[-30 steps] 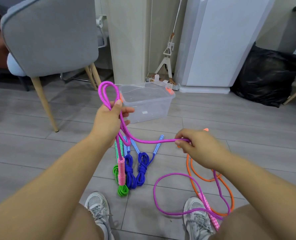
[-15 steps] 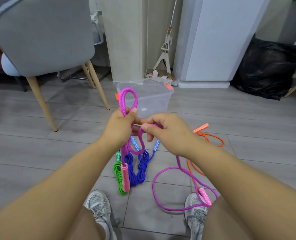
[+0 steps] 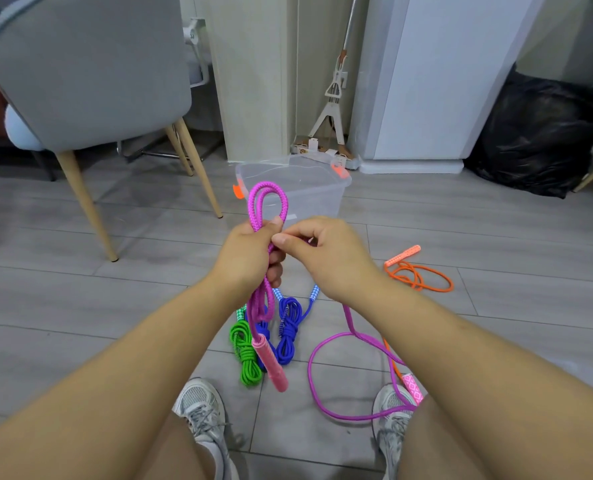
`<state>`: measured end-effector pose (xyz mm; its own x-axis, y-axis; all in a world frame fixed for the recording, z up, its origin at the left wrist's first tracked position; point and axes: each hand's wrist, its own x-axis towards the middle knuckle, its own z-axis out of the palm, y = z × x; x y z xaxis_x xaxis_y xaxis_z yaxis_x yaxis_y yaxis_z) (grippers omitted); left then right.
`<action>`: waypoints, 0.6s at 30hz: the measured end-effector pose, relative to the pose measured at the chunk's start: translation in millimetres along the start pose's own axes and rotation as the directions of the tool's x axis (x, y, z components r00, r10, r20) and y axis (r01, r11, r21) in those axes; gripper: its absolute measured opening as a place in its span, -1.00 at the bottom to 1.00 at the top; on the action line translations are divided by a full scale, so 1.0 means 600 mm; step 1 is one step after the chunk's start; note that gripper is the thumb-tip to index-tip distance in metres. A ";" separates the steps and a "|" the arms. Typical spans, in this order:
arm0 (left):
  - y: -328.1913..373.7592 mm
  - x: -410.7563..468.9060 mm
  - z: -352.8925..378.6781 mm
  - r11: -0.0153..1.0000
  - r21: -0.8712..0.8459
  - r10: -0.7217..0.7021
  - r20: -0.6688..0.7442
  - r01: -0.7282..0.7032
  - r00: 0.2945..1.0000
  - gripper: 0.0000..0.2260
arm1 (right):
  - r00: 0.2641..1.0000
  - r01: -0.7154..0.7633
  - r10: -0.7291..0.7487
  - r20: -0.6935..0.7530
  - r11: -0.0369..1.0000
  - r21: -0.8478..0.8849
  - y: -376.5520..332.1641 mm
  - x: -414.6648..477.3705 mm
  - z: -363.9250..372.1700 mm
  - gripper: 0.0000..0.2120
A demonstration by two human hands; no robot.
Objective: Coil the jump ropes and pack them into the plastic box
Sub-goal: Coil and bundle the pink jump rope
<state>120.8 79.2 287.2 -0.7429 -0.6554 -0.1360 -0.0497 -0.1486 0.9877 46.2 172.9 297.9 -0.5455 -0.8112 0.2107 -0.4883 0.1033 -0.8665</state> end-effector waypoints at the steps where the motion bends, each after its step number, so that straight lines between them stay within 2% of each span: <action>1: 0.001 0.001 -0.002 1.000 -0.016 -0.014 0.005 0.014 1.000 -0.63 | 1.000 -0.008 0.008 -0.004 1.000 -0.004 0.004 0.003 0.000 -0.90; 4: 0.002 0.002 -0.008 0.996 -0.064 -0.053 0.023 0.054 0.998 -0.65 | 1.000 -0.015 0.015 0.003 1.000 -0.022 0.012 0.008 -0.008 -0.97; 10: 0.010 0.007 -0.040 0.977 -0.171 -0.108 0.099 0.124 0.989 -0.65 | 0.997 -0.072 0.076 0.022 0.987 -0.146 0.037 0.009 -0.045 -0.94; 15: 0.002 0.003 -0.043 0.999 -0.020 -0.022 0.196 0.027 0.980 -0.73 | 0.998 -0.062 0.059 -0.025 0.989 -0.136 0.043 0.003 -0.056 -0.94; 18: -0.001 -0.001 -0.036 0.999 0.044 -0.011 0.202 0.002 0.979 -0.77 | 0.995 -0.047 0.040 -0.088 0.996 -0.071 0.042 0.003 -0.050 -0.96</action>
<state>135.6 63.9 285.3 -0.8618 -0.4907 -0.1286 -0.0810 -0.1170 0.9898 12.3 191.4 290.2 -0.6226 -0.7525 0.2148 -0.5098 0.1818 -0.8409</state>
